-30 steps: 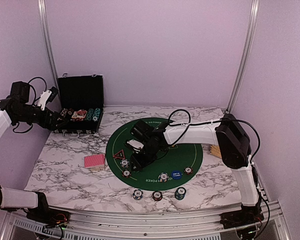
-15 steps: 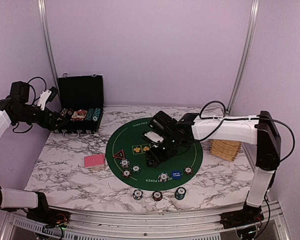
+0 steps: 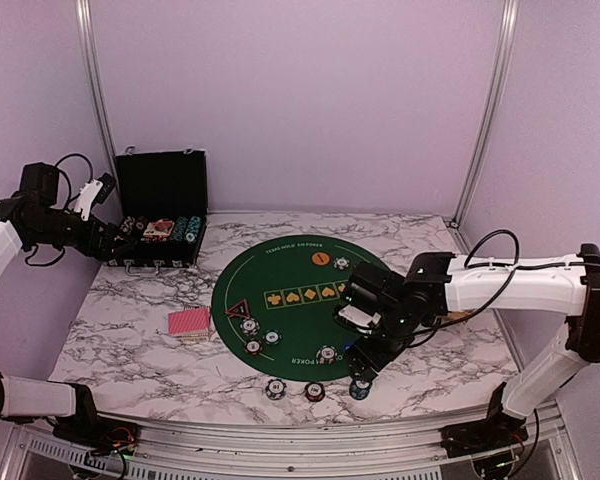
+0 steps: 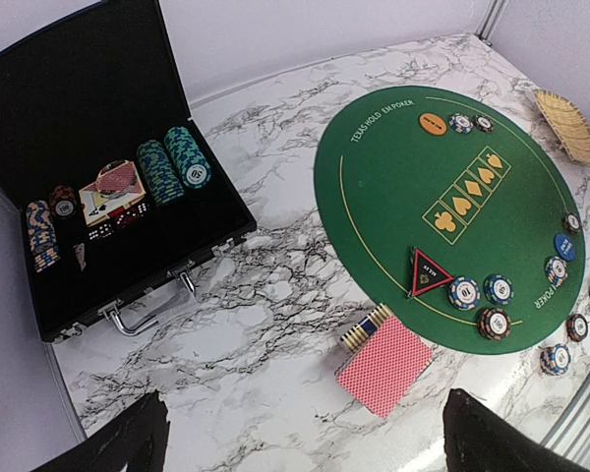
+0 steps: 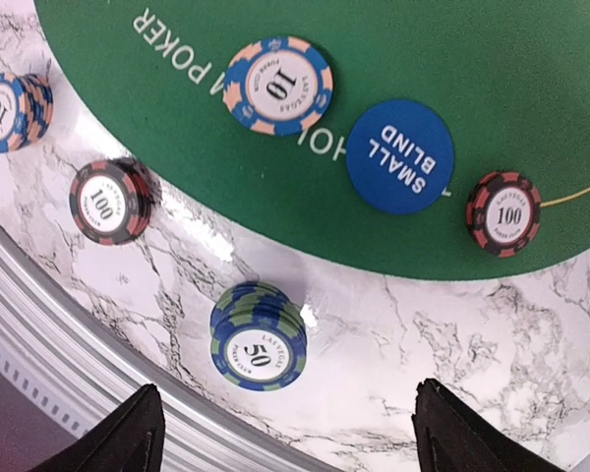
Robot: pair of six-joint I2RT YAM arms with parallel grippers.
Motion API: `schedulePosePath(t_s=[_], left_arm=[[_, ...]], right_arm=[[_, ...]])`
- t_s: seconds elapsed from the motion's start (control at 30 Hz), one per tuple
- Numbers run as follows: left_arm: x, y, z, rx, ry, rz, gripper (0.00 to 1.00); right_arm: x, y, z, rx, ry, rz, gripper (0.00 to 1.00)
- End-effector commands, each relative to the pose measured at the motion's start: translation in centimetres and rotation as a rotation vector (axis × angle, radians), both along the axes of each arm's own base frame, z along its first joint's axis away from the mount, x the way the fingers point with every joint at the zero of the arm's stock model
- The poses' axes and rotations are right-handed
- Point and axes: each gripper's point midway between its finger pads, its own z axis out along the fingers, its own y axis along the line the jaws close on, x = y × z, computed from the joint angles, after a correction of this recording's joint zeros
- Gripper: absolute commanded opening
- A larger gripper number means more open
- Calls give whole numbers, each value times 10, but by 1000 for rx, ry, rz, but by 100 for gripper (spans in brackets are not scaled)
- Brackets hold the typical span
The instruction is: Distribute texas hold em gaming equipment
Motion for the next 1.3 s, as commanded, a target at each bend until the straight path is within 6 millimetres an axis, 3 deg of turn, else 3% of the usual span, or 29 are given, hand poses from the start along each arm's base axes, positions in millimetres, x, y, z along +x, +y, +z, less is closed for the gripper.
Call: schedulePosePath(t_s=[0.0, 0.43, 0.83, 1.27], left_arm=[[-5, -2, 0, -13, 11, -5, 99], [-5, -2, 0, -11, 11, -7, 99], [-5, -2, -1, -10, 12, -7, 99], [-4, -1, 0, -9, 10, -5, 99]], right_arm=[[-12, -3, -5, -5, 33, -4, 86], [-17, 25, -30, 25, 80, 55, 83], [-18, 20, -47, -12, 78, 58, 71], [-17, 18, -51, -18, 72, 61, 60]])
